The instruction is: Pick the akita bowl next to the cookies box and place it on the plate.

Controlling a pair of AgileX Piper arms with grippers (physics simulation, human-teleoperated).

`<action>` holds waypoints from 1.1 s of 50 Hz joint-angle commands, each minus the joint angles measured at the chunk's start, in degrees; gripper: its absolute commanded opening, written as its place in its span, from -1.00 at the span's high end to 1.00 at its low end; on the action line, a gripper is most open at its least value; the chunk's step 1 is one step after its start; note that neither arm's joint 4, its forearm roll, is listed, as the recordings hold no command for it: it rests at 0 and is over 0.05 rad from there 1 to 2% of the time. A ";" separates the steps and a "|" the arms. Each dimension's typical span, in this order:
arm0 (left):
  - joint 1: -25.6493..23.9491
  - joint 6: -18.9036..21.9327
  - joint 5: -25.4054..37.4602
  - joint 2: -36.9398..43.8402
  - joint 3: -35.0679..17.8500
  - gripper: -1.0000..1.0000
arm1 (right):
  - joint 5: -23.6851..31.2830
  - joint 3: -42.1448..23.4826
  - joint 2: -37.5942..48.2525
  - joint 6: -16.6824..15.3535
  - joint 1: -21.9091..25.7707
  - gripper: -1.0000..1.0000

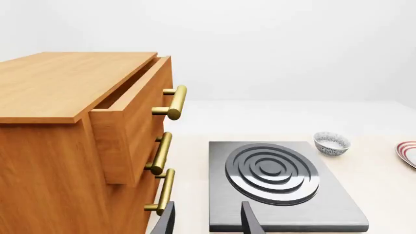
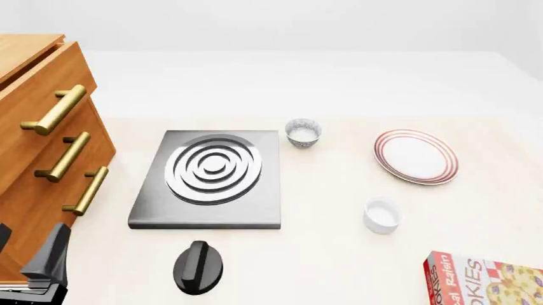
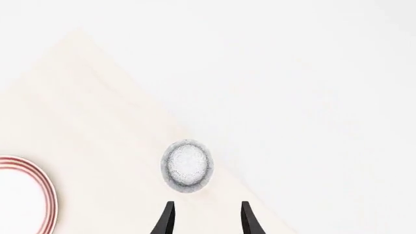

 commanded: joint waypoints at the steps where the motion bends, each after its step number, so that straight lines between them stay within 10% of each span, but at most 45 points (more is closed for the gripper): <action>1: 0.00 0.00 0.00 0.00 0.00 -1.00 | -0.48 -2.60 4.17 -0.04 0.72 -1.00; 55: 0.00 0.00 0.00 0.00 0.00 -1.00 | -9.96 0.14 17.04 -2.35 1.07 -1.00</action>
